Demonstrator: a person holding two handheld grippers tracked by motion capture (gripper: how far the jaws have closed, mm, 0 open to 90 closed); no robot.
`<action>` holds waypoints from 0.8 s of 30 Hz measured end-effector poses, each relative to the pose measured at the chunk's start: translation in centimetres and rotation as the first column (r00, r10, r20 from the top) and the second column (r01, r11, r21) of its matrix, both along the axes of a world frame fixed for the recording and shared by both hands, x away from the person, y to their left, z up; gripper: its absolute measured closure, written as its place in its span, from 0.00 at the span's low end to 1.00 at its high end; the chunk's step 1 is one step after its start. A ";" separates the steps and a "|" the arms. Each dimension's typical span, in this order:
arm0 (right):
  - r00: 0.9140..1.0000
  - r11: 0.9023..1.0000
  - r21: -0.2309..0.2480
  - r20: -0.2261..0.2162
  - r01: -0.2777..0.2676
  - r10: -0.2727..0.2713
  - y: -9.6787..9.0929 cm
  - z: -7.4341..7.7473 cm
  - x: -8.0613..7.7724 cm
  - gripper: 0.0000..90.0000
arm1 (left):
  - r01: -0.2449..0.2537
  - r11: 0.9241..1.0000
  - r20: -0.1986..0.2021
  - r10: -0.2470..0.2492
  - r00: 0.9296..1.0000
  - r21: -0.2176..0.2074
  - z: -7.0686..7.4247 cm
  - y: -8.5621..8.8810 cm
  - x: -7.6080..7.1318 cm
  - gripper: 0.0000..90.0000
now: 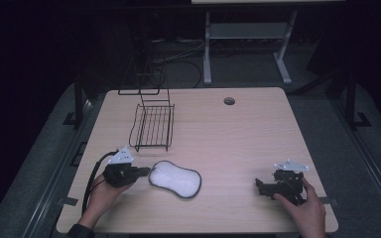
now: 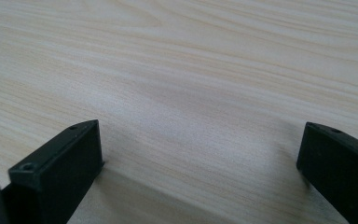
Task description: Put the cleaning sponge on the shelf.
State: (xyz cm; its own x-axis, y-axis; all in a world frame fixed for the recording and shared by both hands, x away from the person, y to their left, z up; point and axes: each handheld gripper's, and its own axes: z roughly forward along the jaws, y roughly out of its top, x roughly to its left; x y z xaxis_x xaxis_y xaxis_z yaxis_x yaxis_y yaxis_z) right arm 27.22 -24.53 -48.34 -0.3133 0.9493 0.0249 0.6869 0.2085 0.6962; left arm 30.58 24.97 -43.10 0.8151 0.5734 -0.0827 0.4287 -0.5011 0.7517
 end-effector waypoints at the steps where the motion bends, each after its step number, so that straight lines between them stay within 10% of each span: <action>1: 1.000 1.000 0.000 0.000 0.000 0.000 0.0 0.0 0.0 0.00 | 0.004 1.000 0.001 -0.004 1.000 -0.001 0.1 -0.2 0.2 1.00; 24: 1.000 1.000 0.000 -0.001 0.001 -0.001 0.0 0.0 0.0 0.00 | 0.075 0.997 -0.011 -0.075 0.997 0.029 -0.7 -4.7 4.4 1.00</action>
State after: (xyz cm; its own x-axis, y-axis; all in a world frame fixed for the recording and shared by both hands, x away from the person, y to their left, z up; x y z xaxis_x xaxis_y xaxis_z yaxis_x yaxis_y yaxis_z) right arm 27.22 -24.52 -48.34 -0.3127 0.9495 0.0256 0.6876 0.2077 0.6958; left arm 34.98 20.28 -43.80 0.8550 0.5132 -0.0747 0.3963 -0.5538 0.7323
